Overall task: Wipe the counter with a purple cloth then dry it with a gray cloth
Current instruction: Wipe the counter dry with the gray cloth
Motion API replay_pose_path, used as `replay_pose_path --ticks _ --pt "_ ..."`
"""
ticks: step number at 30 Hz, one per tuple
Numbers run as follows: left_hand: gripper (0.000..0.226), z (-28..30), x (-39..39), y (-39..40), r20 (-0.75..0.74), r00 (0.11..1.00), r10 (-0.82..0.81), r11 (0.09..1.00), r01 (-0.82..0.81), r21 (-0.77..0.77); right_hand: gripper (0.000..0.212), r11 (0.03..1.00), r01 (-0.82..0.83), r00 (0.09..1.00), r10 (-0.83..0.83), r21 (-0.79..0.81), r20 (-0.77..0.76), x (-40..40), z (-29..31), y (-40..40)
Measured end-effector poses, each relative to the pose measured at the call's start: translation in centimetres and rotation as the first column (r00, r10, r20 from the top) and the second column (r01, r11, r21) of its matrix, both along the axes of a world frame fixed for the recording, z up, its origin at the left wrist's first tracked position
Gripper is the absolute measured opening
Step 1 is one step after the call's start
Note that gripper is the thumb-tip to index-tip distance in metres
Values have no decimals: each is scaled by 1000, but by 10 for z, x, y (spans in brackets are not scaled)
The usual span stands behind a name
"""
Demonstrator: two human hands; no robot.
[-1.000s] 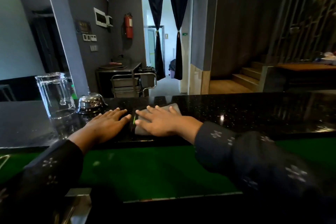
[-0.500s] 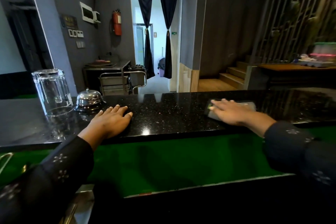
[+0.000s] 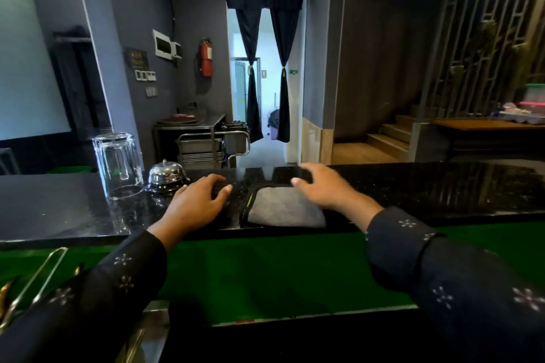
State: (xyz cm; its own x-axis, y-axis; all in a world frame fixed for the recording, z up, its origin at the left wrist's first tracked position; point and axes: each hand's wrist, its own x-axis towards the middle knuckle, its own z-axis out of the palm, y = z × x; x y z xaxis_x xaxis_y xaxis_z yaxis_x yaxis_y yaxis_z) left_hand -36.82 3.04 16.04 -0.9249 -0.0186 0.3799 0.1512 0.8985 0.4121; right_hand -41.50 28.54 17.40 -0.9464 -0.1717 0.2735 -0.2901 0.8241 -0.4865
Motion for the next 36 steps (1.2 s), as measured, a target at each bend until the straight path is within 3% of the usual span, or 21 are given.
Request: replay_pose_path --ticks 2,4,7,9,12,15,18,21,26,31,36 --pt "43 8 1 17 1 997 -73 991 72 110 70 993 93 990 -99 68 102 -6 4 25" --pt "51 14 -4 40 112 987 -115 989 104 106 68 991 81 979 -99 105 180 -7 3 35" --pt "71 13 -17 68 230 973 -23 990 54 -127 36 1000 25 990 -23 -8 143 -6 -5 28" --pt "77 10 -25 74 227 973 40 990 -9 -138 14 997 28 998 -24 -72 51 -5 -6 24" --pt "71 12 -28 76 248 967 54 996 -71 61 5 985 9 998 -20 -173 -59 -1 -2 22" --pt "47 21 -19 79 296 952 -72 931 -42 362 7 933 -115 991 84 -341 -105 7 10 18" --pt "33 36 -3 78 224 966 -130 847 -9 532 12 836 -206 978 165 -508 -125 19 30 16" --pt "25 55 18 80 25 982 -190 725 123 678 10 787 -238 967 140 -570 -211 29 53 18" --pt "22 103 50 85 -224 946 -235 687 325 650 10 757 -279 942 98 -591 -321 52 100 24" --pt "10 135 64 93 -280 927 -249 655 374 657 9 767 -301 913 62 -566 -403 63 139 31" --pt "23 126 53 100 -252 943 -216 642 332 692 11 773 -203 964 50 -600 -262 59 132 37"
